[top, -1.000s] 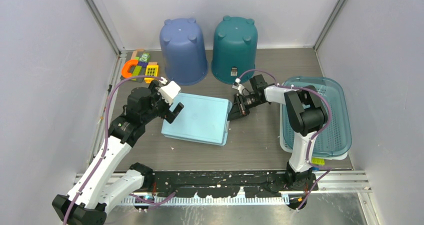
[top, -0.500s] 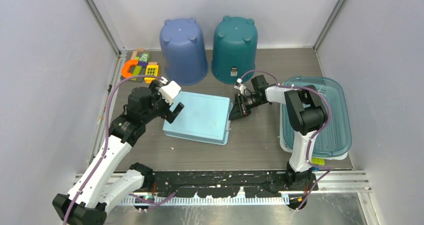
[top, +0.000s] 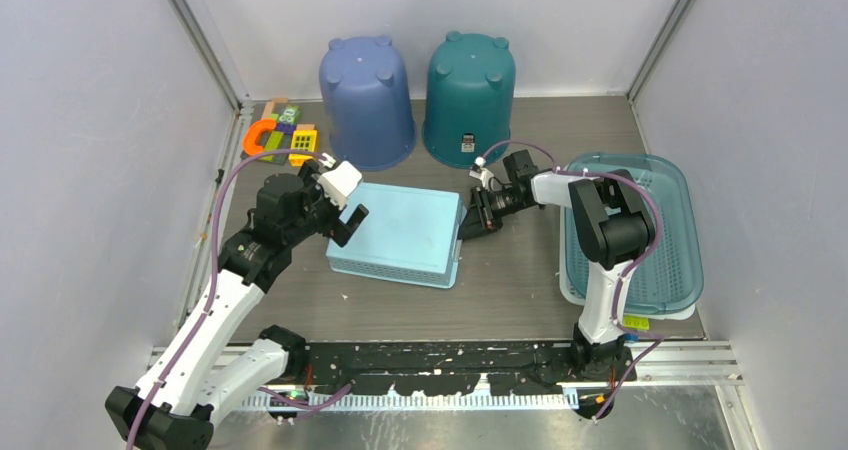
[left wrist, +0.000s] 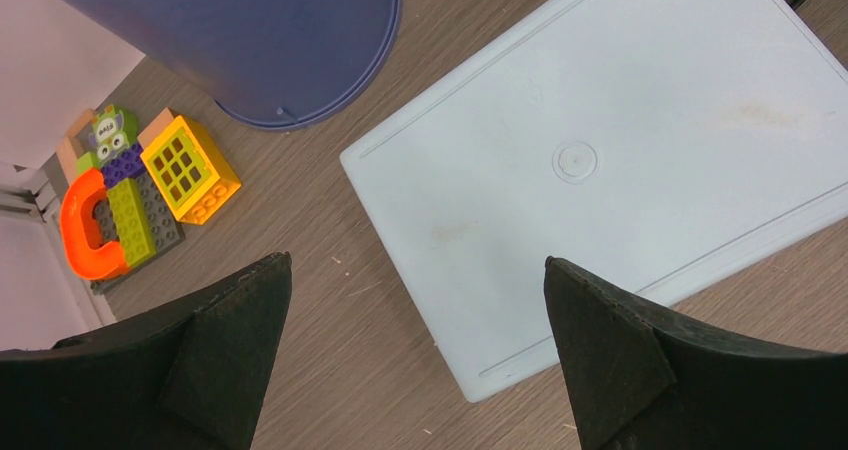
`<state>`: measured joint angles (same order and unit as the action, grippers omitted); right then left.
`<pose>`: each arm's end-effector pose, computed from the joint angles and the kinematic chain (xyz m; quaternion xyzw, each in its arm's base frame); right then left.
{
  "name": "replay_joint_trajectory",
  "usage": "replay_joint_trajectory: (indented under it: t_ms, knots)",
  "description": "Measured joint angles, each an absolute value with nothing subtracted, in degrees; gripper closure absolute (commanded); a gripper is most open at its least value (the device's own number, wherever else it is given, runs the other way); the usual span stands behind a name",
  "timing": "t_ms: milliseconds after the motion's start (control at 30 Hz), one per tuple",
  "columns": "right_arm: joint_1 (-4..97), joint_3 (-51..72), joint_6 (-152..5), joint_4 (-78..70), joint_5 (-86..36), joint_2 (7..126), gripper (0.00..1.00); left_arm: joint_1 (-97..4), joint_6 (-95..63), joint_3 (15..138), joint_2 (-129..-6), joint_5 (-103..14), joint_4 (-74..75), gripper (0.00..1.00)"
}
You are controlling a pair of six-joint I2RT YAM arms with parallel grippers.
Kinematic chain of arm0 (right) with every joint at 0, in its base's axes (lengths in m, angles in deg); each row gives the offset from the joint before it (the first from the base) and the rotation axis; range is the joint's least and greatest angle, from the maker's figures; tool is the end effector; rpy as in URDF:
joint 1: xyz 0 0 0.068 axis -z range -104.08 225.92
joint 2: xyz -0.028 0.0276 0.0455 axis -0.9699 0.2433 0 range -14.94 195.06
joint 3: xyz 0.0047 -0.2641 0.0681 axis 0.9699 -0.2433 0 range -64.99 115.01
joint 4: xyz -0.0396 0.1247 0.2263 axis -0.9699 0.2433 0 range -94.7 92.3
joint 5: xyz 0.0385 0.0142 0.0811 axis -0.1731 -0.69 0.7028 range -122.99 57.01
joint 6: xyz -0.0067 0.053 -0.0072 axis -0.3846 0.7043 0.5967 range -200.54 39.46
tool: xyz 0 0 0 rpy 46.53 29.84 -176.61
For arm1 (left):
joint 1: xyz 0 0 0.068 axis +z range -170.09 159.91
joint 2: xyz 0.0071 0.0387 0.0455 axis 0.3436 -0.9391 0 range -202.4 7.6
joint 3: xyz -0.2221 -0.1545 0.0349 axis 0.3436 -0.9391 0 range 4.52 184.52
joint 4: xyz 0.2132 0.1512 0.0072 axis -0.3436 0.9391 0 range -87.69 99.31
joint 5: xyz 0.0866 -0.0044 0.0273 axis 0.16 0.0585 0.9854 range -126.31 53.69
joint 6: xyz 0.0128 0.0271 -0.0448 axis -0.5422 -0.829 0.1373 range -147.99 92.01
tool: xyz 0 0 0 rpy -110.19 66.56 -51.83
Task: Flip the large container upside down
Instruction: Turn the container upside down at the center of the board.
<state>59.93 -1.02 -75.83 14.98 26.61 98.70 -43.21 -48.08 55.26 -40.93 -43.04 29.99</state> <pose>0.3401 0.1293 0.1213 -0.1726 0.8408 0.5089 0.0652 0.1698 -0.0770 0.3337 0.3399 0.7733 -0.0636 0.5314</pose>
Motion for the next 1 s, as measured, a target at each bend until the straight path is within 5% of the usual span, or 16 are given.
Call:
replay_joint_trajectory:
  t_ms: [1000]
  knots:
    - [60.8, -1.0, -75.9, 15.1, 24.3, 98.7, 0.57, -43.2, -47.9, 55.3, -40.9, -43.5, 30.0, 0.02]
